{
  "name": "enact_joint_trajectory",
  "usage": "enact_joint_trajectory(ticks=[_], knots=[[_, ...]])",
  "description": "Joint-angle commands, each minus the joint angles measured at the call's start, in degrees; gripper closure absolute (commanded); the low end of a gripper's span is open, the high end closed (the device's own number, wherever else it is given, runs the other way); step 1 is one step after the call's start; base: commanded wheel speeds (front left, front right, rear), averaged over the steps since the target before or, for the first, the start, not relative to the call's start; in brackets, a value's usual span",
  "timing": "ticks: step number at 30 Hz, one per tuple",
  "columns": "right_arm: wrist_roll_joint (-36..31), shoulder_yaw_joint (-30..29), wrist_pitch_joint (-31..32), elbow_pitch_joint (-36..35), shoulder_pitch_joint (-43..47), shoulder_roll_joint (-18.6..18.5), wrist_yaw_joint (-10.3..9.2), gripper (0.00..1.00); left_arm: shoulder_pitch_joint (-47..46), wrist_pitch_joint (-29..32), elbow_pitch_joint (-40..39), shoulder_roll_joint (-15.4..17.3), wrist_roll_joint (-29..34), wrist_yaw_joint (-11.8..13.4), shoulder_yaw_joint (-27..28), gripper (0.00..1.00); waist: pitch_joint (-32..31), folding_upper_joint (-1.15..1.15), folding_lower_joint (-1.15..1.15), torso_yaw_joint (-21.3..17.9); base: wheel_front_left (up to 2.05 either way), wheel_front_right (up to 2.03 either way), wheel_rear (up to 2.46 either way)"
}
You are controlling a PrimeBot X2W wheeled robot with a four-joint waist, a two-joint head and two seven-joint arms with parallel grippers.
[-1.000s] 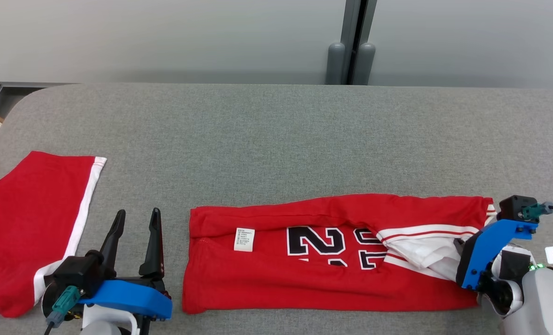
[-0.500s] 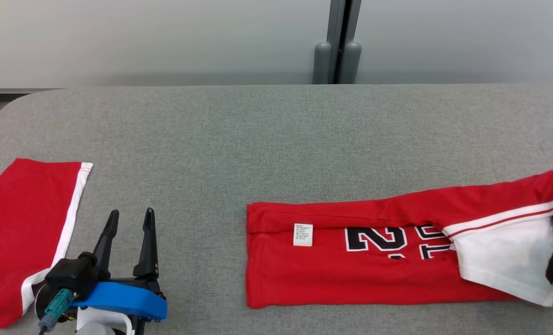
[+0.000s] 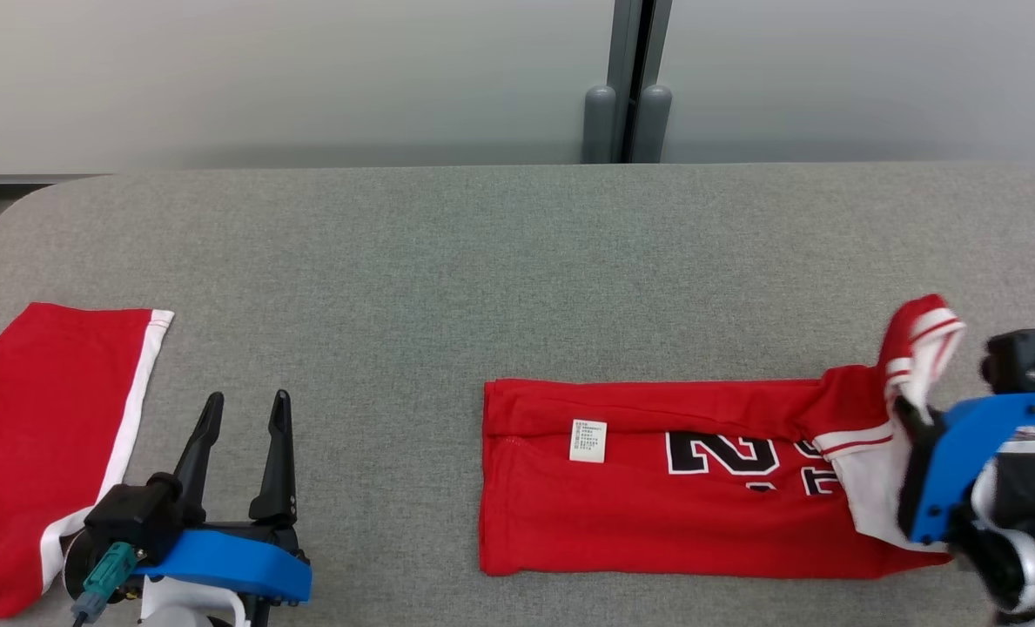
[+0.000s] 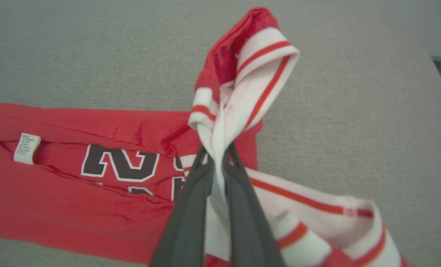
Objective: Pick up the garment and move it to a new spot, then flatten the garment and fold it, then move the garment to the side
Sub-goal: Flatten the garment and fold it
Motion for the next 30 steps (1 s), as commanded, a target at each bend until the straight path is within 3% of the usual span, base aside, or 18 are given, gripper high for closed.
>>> enact_joint_trajectory(ticks=[1,7,14,20,30], knots=[[0.37,2.50,0.26,-0.35,-0.72,0.57,0.02,1.00,0.29,-0.25,-0.30,0.22,-0.05,-0.38,-0.02,0.00,-0.07,0.00,0.00,0.09,0.00,0.00,0.00],[3.53,15.15,-1.21,2.80,-3.63,2.94,0.03,1.00,0.25,-0.24,-0.45,0.08,-0.42,-0.23,-0.16,0.00,0.00,0.00,0.00,0.62,0.00,0.00,0.00],[8.62,26.03,-5.96,11.98,-8.98,3.87,0.03,1.00,-0.66,-0.24,0.29,0.04,-0.63,-0.24,-1.05,0.00,0.16,0.00,0.00,2.29,0.00,0.00,0.00],[12.20,32.58,-10.21,19.83,-13.20,3.85,0.03,1.00,-0.31,-0.25,0.26,0.40,-0.72,-0.29,-1.69,0.00,0.13,0.00,0.00,3.48,0.00,0.00,0.00],[17.22,38.07,-15.40,29.94,-18.95,3.86,0.03,1.00,0.53,-0.24,0.10,0.51,-0.86,-0.22,-1.33,0.00,0.20,0.00,0.00,3.60,0.00,0.00,0.00]])
